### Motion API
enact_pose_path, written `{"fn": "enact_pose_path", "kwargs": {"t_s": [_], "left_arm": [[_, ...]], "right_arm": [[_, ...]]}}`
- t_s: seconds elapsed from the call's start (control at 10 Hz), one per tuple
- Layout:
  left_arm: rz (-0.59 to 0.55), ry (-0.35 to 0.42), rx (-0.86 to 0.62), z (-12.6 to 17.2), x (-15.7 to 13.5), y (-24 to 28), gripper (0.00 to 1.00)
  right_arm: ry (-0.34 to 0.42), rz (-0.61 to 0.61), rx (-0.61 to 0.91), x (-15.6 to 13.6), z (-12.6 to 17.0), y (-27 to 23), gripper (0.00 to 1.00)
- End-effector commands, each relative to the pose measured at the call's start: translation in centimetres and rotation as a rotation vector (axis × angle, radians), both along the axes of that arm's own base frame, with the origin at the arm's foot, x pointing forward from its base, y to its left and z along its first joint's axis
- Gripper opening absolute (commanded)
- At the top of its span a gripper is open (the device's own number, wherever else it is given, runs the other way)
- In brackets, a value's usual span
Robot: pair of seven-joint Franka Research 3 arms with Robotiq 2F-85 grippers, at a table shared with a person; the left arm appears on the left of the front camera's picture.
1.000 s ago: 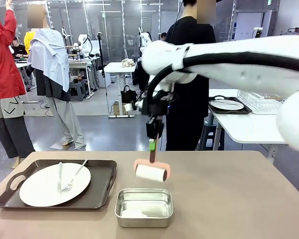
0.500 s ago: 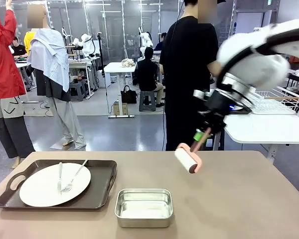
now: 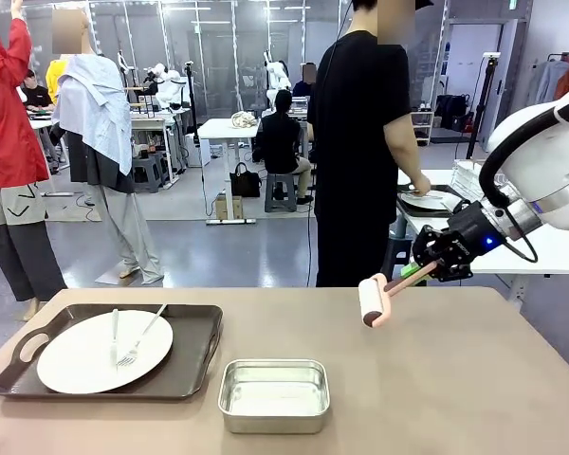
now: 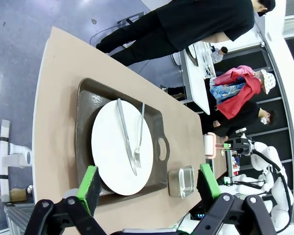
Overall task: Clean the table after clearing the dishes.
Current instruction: When the left (or right) Handle tray is removed, use the left hand (or right hand) to clean the left (or right) side of the table with the Lint Roller.
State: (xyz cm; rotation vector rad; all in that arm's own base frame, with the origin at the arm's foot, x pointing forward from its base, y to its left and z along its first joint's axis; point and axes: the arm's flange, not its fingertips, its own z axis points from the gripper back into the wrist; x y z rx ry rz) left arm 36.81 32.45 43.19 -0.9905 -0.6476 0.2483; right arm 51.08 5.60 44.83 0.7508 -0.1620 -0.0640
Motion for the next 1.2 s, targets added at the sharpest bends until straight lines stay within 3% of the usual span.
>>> {"fn": "enact_pose_path", "kwargs": {"t_s": [0.0, 0.2, 0.3, 0.4, 0.6, 0.8, 1.1], "left_arm": [[-0.006, -0.005, -0.008, 0.2, -0.2, 0.3, 1.0], [-0.006, -0.005, -0.008, 0.2, -0.2, 0.3, 1.0], [-0.006, -0.005, -0.008, 0.2, -0.2, 0.3, 1.0], [-0.006, -0.005, -0.008, 0.2, -0.2, 0.3, 1.0], [-0.006, -0.005, -0.008, 0.2, -0.2, 0.3, 1.0], [-0.006, -0.005, -0.008, 0.2, -0.2, 0.3, 1.0], [-0.006, -0.005, -0.008, 0.2, -0.2, 0.3, 1.0]], "right_arm": [[0.015, 0.051, -0.041, -0.1, 0.9, 0.4, 0.0], [0.015, 0.051, -0.041, -0.1, 0.9, 0.4, 0.0], [0.005, 0.042, -0.034, -0.1, 0.1, 0.2, 0.2], [0.085, 0.063, 0.106, 2.1, -1.6, 0.4, 0.2], [0.099, 0.021, 0.121, 3.3, -5.6, 1.3, 0.2], [0.138, 0.011, 0.135, 3.5, -7.9, 1.5, 0.2], [0.126, 0.006, 0.13, 4.4, -11.1, 3.1, 0.2]]}}
